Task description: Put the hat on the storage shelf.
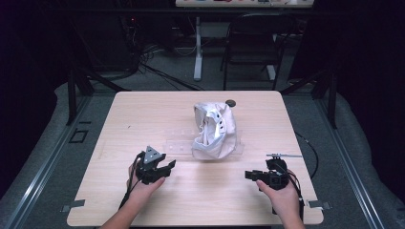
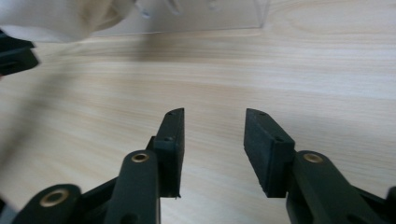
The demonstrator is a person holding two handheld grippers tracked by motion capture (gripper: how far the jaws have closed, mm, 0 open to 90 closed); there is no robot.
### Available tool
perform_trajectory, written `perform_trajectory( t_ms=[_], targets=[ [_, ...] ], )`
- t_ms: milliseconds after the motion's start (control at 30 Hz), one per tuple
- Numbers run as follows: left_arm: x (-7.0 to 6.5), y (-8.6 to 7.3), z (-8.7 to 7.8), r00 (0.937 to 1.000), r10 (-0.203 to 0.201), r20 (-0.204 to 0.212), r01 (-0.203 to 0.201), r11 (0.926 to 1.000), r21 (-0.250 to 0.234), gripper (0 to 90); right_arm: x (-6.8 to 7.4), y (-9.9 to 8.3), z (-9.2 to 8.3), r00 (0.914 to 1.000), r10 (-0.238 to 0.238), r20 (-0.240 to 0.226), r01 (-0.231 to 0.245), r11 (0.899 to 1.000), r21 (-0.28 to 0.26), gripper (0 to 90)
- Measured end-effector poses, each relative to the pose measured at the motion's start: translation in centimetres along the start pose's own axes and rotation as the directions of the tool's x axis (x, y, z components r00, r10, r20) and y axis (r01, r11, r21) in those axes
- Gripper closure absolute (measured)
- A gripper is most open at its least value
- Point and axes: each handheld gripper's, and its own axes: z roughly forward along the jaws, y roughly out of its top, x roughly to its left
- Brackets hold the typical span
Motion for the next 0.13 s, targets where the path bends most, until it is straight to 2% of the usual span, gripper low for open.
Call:
perform_trajectory(
  t_ms=[133],
  targets=[
    [-1.0,0.4,0.5,0.9990,0.031,0.033,-0.030,0.9995,-0.007,49.5,-0.8,-1.2,0.0,0.9999,0.005,0.016,-0.004,0.998,-0.060,55.0]
  ],
)
